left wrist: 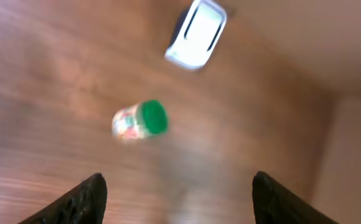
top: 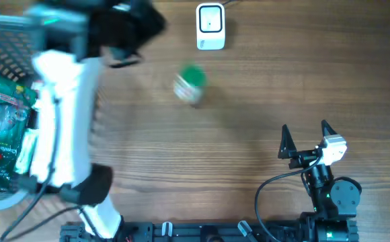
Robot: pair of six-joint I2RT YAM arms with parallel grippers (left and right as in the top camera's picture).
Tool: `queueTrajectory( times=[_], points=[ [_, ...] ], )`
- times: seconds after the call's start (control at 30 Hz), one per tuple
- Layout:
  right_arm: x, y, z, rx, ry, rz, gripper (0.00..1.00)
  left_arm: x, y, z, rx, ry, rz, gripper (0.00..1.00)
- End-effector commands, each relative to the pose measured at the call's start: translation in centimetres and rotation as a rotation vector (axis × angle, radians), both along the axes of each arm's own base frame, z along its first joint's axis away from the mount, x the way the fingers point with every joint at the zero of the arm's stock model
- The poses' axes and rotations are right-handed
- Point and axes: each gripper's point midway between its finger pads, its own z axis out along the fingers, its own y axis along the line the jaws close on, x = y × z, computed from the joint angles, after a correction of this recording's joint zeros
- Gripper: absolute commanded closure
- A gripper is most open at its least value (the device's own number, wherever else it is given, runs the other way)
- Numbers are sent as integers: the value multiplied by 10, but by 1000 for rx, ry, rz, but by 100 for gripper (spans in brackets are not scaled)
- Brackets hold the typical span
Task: Scan the item barcode
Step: 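Grasp the green-lidded jar and carry it toward the scanner, then present the jar to the scanner, then set it on the table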
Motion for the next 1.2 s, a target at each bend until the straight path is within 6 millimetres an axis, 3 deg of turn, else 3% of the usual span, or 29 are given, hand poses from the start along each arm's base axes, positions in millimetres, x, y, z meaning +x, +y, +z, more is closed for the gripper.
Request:
queueTrajectory(
  times=[0.0, 0.1, 0.2, 0.37, 0.6, 0.8, 0.93, 1.17],
  points=[
    [0, -4, 2, 10, -8, -22, 0, 9, -41, -58, 208, 82, -58, 31],
    [0, -4, 2, 10, -8, -22, 0, 12, -75, -94, 251, 134, -117, 32],
    [0, -4, 2, 10, -8, -22, 0, 18, -99, -111, 255, 126, -153, 31],
    [0, -4, 2, 10, -8, -22, 0, 25, -119, -122, 247, 104, -178, 28],
    [0, -4, 2, 10, -8, -22, 0, 40, -130, -134, 229, 87, -180, 24],
    [0, -4, 2, 10, -8, -22, 0, 63, -169, -173, 189, 57, -275, 18],
    [0, -4, 2, 10, -8, -22, 0, 67, -191, -194, 195, 38, -323, 0],
    [0, -4, 2, 10, -8, -22, 0, 73, -223, -225, 182, 10, -356, 0]
  ],
)
